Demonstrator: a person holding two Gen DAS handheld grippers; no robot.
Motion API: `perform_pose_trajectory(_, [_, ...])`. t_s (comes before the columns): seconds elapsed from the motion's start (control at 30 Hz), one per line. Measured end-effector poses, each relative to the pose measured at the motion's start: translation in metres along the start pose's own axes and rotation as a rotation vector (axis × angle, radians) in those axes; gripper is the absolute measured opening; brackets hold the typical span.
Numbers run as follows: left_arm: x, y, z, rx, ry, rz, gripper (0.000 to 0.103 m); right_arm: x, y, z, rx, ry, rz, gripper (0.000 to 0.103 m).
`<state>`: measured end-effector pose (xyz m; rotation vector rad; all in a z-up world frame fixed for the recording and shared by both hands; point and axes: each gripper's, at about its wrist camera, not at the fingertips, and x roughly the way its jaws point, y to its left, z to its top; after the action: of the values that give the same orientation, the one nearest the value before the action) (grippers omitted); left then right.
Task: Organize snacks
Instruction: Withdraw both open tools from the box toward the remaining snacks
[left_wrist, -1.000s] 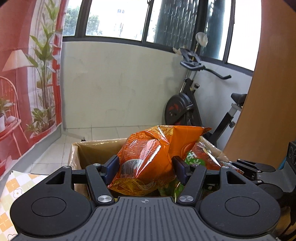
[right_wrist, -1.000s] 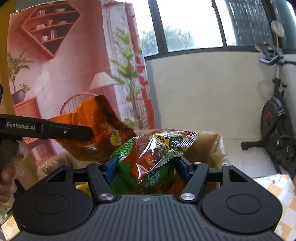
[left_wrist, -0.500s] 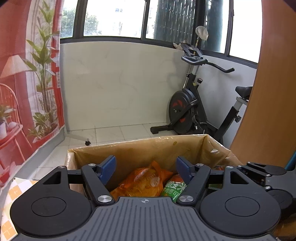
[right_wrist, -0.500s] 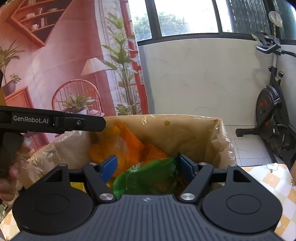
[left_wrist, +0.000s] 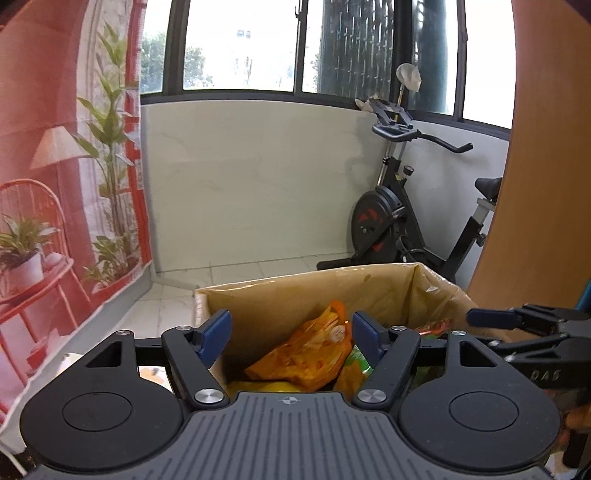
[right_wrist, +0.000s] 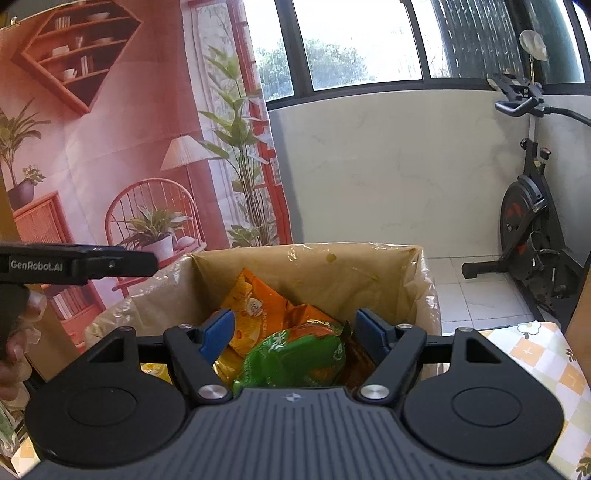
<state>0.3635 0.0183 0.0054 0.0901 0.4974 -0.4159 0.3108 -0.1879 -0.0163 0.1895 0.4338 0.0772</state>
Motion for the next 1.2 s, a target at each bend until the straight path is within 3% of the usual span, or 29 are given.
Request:
perform_pose_trajectory(0.37, [-0.05, 0.011, -0.012, 0.013, -0.028, 0.062, 0.074, -0.042, 0.005, -0.013, 0.016, -0.042, 0.002, 0.075])
perform_pose_trajectory(0.7, [-0.065, 0.006, -0.059, -0.017, 0.02, 0.012, 0.074, -0.074, -0.001, -0.047, 0.05, -0.034, -0.009, 0.075])
perform_pose_trajectory(0.9, [-0.06, 0.0, -0.096, -0.051, 0.076, -0.025, 0.074, -0.08, -0.002, -0.081, 0.031, 0.023, -0.028, 0.075])
perform_pose_trajectory(1.2, [-0.036, -0.012, -0.146, -0.19, 0.175, -0.074, 0.074, -0.075, -0.019, -0.13, 0.078, 0.145, -0.053, 0.075])
